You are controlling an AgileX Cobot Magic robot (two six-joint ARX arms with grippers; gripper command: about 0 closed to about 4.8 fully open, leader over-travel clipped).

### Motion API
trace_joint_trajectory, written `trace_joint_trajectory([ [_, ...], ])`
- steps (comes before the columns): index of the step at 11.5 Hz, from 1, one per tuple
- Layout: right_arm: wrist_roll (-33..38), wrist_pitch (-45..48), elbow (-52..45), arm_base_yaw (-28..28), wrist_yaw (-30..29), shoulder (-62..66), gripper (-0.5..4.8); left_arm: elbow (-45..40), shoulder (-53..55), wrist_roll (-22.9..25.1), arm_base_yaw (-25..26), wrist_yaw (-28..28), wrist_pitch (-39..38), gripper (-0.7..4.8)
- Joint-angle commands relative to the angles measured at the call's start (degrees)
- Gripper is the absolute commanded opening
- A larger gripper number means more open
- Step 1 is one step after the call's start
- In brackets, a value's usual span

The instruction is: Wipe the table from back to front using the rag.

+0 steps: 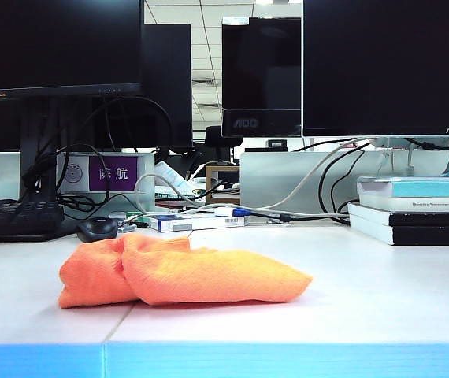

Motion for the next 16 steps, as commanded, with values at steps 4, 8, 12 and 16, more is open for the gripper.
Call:
trace_joint_trajectory([
  [4,-1.0,-7.8,23.2,0.1,-7.5,17.5,-0.01,20.7,21.9,-0.4,0.0,3.3,-5.5,-0.05],
  [8,-3.7,-18.3,43.4,0.2,-29.6,33.8,-0.01,44.7,45.1,-0.6,-0.9,21.0,-13.6,-0.05],
  [12,-3.8,-26.6,49.9,1.0,-40.0,40.6,-0.02,51.1,54.4,0.5,-9.4,21.0,-16.8,-0.05],
  [16,-7.0,-36.1,49.9,12.4,-37.7,43.9,-0.02,51.1,62.2,1.6,-21.5,18.0,-20.5,-0.05],
])
